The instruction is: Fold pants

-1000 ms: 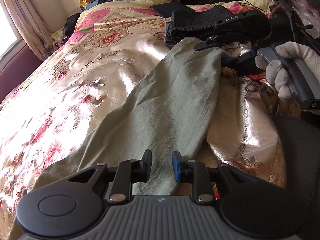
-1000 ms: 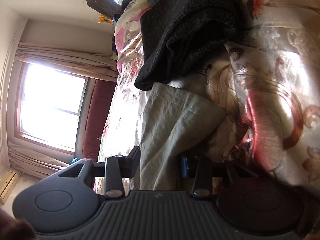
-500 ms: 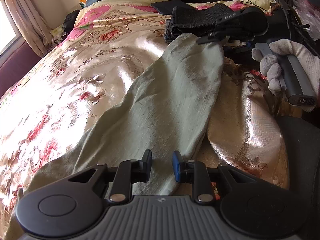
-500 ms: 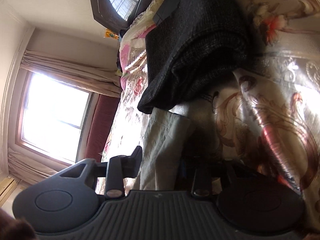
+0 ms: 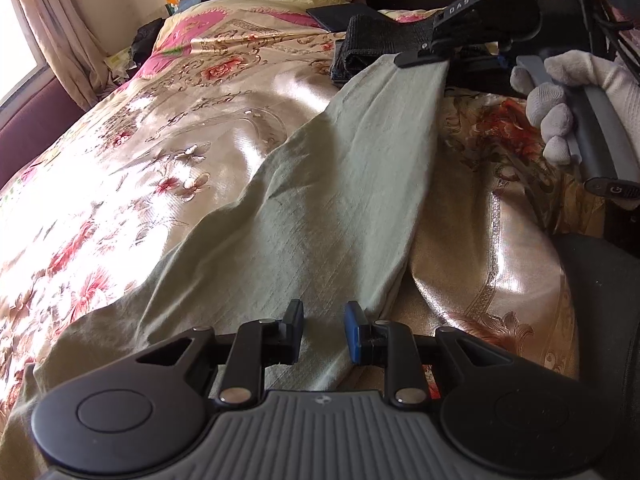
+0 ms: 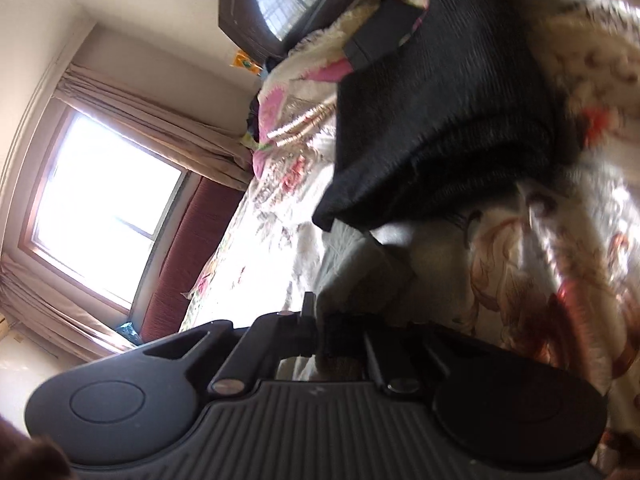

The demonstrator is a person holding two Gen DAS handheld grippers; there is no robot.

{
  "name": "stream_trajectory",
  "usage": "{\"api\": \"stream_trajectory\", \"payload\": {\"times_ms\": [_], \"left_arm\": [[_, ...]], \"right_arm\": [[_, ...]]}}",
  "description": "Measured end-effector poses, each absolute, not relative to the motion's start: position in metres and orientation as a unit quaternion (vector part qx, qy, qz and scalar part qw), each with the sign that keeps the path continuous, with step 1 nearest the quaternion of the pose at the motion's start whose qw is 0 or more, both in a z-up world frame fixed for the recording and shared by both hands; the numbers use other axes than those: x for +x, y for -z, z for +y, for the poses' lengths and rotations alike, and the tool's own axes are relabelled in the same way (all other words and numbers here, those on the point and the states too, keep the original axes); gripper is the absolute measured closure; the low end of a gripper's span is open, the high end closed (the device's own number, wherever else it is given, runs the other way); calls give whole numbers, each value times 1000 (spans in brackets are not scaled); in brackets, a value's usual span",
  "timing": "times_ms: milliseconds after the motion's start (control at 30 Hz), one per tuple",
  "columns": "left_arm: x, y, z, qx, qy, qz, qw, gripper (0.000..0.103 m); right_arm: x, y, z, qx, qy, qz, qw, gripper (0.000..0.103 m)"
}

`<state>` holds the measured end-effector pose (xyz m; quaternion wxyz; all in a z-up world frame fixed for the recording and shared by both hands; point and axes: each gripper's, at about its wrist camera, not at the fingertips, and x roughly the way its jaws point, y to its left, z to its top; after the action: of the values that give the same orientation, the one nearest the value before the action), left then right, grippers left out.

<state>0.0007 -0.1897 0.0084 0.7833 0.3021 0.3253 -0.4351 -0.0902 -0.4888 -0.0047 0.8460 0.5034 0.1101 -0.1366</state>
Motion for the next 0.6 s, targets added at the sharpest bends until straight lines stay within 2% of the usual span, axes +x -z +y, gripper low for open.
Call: {"api": "stream_trajectory", "payload": {"times_ms": [200,600], "left_arm": [[-3,-11,-184,287,444,318,787,64],[4,-11,-161,237,437,328,803,64]], "right_arm": [[-84,-19,-480,479,133,109,861,99],[-26,-57,-398,333,63,164,926,99]]}}
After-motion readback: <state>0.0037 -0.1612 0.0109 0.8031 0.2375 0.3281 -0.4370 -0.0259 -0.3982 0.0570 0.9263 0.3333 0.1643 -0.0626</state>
